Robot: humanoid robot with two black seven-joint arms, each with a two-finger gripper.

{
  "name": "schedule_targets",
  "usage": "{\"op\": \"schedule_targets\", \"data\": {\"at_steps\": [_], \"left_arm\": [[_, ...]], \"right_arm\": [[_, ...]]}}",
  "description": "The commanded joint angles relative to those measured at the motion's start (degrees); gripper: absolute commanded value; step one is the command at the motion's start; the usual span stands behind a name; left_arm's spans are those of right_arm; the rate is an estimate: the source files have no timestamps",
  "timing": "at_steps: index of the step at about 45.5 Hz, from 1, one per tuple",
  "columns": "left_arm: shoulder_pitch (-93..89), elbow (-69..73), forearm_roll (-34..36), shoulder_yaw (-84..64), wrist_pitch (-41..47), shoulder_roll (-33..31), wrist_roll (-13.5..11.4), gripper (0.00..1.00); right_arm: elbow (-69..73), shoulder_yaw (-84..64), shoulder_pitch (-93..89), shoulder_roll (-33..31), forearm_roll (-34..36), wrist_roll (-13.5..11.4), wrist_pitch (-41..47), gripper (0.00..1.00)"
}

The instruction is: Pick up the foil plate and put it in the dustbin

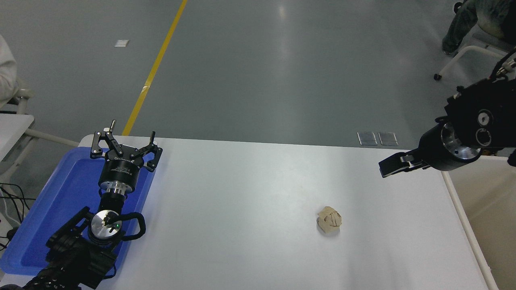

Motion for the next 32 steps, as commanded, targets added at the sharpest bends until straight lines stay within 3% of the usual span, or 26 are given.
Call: {"op": "schedule_targets", "data": {"at_steps": [1, 12, 18, 24, 32], "left_arm": [[0.0, 0.0, 0.0, 0.0, 0.0, 0.0, 0.0, 1.0], [0.0, 0.0, 0.0, 0.0, 0.0, 0.0, 0.0, 1.0], [0.0, 0.0, 0.0, 0.0, 0.0, 0.0, 0.0, 1.0], [0.0, 0.0, 0.0, 0.0, 0.0, 0.0, 0.0, 1.0], [0.0, 0.0, 0.0, 0.0, 0.0, 0.0, 0.1, 1.0]], "right_arm": [[0.4, 0.9, 2.5, 6.4, 8.4, -0.2, 2.7, 1.0], [0.4, 1.1, 3.8, 10.9, 17.6, -0.4, 4.6, 1.0], [0.3, 0.0, 3.9, 13.9, 21.4, -1.8, 4.0, 1.0], [0.5, -0.8, 5.0, 16.0, 23.2, -3.7, 4.1, 1.0], [0.9, -1.6, 7.4, 16.4, 23.7, -4.0, 6.7, 1.0]]}}
